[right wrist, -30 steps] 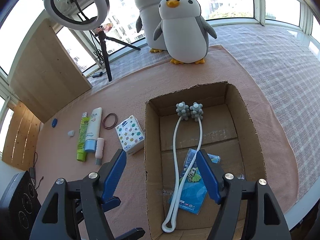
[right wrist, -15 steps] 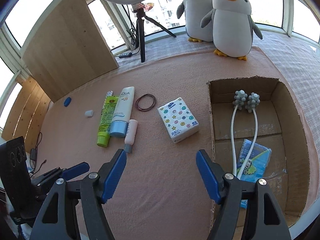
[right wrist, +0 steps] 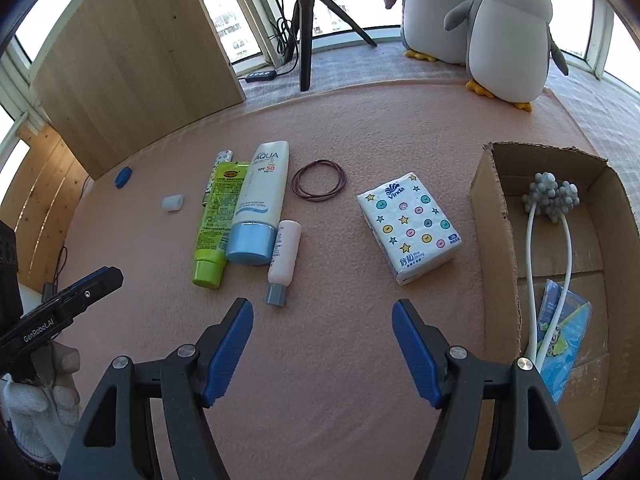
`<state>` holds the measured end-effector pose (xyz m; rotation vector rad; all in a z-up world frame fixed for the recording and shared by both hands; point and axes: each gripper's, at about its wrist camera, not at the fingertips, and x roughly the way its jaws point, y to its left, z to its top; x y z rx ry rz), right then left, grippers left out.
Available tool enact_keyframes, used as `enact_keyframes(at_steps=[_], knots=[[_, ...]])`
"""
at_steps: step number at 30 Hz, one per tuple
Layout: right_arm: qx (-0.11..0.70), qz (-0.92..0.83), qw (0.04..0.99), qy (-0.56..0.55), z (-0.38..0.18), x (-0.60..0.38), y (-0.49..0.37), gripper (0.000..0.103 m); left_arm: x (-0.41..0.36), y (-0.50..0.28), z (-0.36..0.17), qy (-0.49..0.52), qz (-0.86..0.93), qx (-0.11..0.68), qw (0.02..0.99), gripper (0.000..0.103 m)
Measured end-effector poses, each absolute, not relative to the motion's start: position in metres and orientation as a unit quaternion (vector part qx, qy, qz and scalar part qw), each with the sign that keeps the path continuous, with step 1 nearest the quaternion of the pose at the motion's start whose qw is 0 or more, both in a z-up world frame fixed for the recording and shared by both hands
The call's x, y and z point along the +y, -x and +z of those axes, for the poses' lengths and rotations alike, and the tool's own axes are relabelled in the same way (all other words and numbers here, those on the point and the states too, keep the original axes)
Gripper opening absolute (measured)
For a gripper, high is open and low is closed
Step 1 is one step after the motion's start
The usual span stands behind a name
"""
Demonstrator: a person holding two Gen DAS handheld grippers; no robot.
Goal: Organize objects
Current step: 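Grasp the white cylinder with the left tool while the right tool grasps the pink bottle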
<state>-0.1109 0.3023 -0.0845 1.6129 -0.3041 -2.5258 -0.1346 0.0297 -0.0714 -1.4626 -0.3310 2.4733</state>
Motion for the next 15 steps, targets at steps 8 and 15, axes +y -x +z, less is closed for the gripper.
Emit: enact_keyframes(at_steps=[8, 15], knots=[[-0.107, -0.830, 0.060, -0.544, -0.093, 0.296, 0.118, 0.068, 0.003, 0.180, -0.081, 0.498, 0.856, -0.118, 0.080, 0.061], [-0.103, -0.828, 0.055, -0.548, -0.096, 0.293, 0.113, 0.068, 0.013, 0.223, -0.097, 0.500, 0.857, -0.102, 0.069, 0.062]])
